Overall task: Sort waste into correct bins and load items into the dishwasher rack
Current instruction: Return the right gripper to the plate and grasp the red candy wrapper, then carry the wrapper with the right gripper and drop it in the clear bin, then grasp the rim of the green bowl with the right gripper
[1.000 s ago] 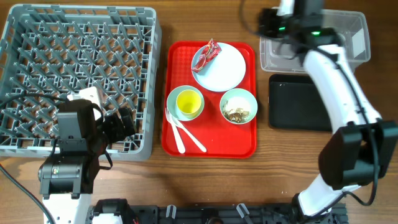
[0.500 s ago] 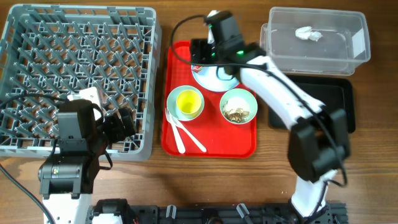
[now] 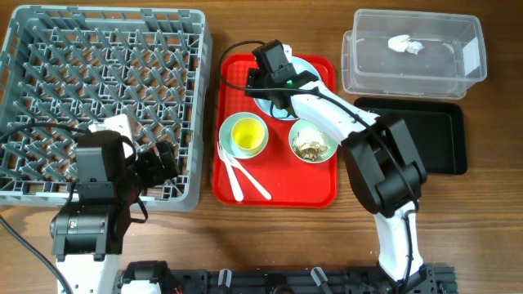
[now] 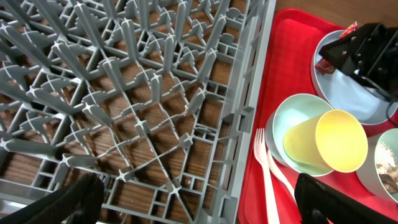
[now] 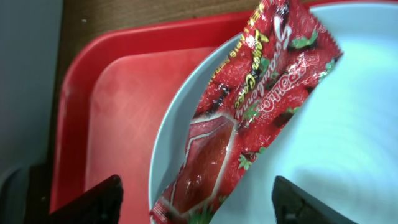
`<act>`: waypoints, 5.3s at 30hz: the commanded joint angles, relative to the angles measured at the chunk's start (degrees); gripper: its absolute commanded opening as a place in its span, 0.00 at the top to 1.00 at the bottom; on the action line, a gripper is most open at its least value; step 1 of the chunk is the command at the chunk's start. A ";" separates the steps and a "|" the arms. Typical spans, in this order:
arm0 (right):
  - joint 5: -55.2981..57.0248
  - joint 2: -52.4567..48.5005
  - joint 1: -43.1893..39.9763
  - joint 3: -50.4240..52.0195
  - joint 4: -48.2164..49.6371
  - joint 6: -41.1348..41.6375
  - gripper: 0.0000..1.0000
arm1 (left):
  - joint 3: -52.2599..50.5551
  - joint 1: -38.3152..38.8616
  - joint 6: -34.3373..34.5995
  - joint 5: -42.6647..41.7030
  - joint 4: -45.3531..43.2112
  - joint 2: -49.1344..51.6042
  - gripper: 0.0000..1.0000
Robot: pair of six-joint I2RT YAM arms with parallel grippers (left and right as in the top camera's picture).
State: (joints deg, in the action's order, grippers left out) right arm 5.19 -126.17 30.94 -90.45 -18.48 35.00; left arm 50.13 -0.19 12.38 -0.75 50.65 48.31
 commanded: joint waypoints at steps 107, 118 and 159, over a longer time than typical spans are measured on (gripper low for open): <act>-18.25 39.08 -14.43 13.14 -43.25 -28.26 0.18 | 1.31 -0.35 0.52 0.13 0.63 -0.52 0.00; -12.26 37.38 -0.85 26.60 -23.15 -22.75 0.32 | 1.31 -0.35 0.52 0.13 0.66 -0.52 0.00; -9.49 24.26 2.10 31.32 -12.52 -13.31 0.89 | 1.31 -0.35 0.52 0.13 0.68 -0.52 0.00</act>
State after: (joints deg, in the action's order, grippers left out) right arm -5.02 -100.68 32.91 -59.37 -30.55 19.94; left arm 50.24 -0.19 12.38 -0.75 51.44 48.31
